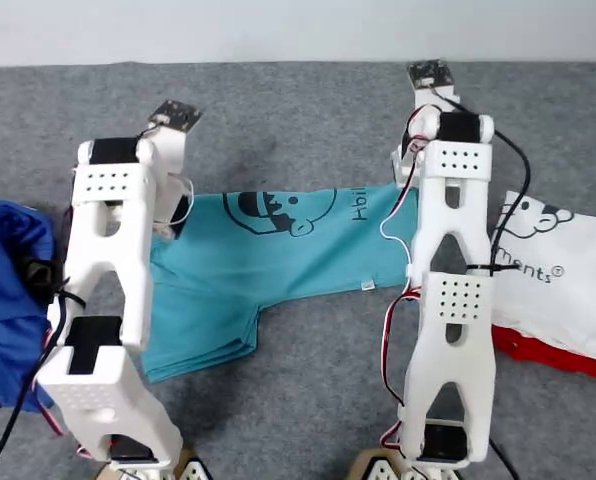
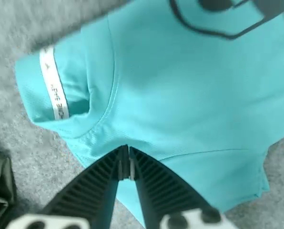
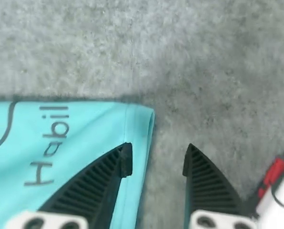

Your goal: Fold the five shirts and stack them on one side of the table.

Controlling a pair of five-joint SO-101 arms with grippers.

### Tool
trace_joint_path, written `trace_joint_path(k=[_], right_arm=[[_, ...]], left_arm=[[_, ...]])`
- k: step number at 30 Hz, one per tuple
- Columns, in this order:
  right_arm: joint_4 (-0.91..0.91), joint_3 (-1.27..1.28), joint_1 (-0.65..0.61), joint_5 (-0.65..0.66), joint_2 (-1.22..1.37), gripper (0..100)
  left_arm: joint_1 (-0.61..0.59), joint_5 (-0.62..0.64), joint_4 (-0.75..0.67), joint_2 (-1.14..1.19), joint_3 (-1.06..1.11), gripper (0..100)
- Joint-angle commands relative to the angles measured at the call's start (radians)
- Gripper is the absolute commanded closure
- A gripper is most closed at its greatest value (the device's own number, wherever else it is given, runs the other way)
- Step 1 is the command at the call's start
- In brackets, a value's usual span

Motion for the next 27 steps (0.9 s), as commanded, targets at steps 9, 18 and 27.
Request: trace_joint_path(k=[9,18,27], right_arm=[[0.096,-0.032,0.016,0.012,-0.165,89.2],[0.094,0.503,-0.024,0.072,-0.524,97.5],[0.047,0.878,-0.116,0.074,-0.544,98.8]], left_arm=[[0.014,0.080,-0.043,0.061,-0.217,99],[0.054,0.080,0.046,0.187,-0.381,99],[0.078,0.015,0.012,0.413,-0.433,99]])
